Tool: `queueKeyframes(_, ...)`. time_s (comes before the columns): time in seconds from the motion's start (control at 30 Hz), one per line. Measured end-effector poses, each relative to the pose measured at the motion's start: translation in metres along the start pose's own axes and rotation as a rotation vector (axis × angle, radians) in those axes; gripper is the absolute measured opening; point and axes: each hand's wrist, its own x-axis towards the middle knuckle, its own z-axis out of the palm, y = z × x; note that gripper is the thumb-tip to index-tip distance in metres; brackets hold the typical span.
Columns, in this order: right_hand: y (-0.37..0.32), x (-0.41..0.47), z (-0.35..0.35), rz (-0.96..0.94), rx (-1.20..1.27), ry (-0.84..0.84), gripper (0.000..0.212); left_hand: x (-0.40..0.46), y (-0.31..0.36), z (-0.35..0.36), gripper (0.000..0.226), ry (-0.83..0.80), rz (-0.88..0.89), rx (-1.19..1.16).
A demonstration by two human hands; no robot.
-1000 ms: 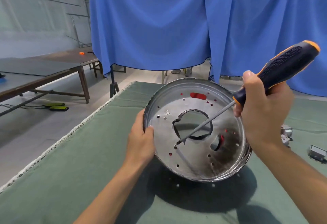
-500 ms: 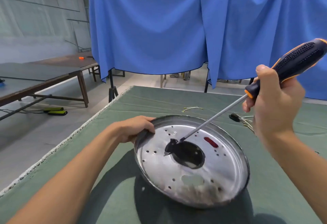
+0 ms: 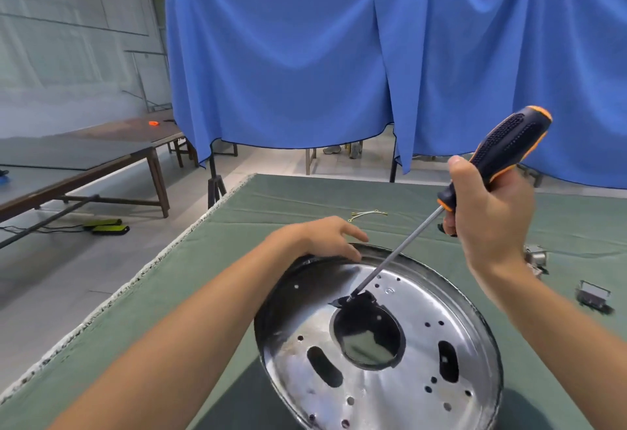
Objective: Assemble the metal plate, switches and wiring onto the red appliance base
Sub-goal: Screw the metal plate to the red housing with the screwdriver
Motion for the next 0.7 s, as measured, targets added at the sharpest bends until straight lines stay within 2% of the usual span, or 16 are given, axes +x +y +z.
queueKeyframes(0.1, 0.003, 0.000, 0.002, 0.001, -0.012, -0.005, 0.025, -0.016, -0.006, -0.006, 0.032, 0.183, -0.048, -0.206)
queueKeyframes(0.23, 0.005, 0.001, 0.006, -0.011, -0.007, -0.034, 0.026, -0.057, -0.027, -0.013, 0.021, 0.372, -0.195, -0.364)
queueKeyframes(0.37, 0.006, 0.002, 0.015, -0.042, -0.009, -0.066, 0.026, -0.093, -0.042, 0.003, 0.021, 0.368, -0.253, -0.471)
queueKeyframes(0.5, 0.008, -0.002, 0.028, -0.061, 0.000, -0.076, 0.024, -0.097, -0.041, 0.023, 0.024, 0.390, -0.252, -0.458)
queueKeyframes(0.6, 0.009, -0.004, 0.035, -0.071, -0.026, -0.065, 0.025, -0.093, -0.039, 0.032, 0.043, 0.460, -0.223, -0.413)
queueKeyframes(0.7, 0.008, -0.002, 0.041, -0.090, -0.047, -0.055, 0.025, -0.088, -0.038, 0.039, 0.043, 0.557, -0.227, -0.405)
